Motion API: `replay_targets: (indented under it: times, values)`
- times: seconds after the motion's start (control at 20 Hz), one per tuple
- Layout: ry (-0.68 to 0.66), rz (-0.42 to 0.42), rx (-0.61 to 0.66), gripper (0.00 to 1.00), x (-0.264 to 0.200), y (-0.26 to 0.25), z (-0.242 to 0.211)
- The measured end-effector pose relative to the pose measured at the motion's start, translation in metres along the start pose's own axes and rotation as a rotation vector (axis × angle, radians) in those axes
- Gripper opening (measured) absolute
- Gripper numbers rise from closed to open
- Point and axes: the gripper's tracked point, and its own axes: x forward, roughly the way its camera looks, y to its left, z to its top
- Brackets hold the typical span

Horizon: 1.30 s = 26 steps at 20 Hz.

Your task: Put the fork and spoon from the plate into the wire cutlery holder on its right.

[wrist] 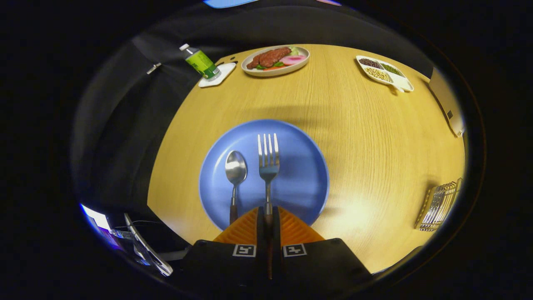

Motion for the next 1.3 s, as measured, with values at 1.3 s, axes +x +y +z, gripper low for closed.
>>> replay_targets:
  times: [1.3]
  values:
    - [0.583, -0.273, -0.121, 0.09, -0.212, -0.287, -0.061]
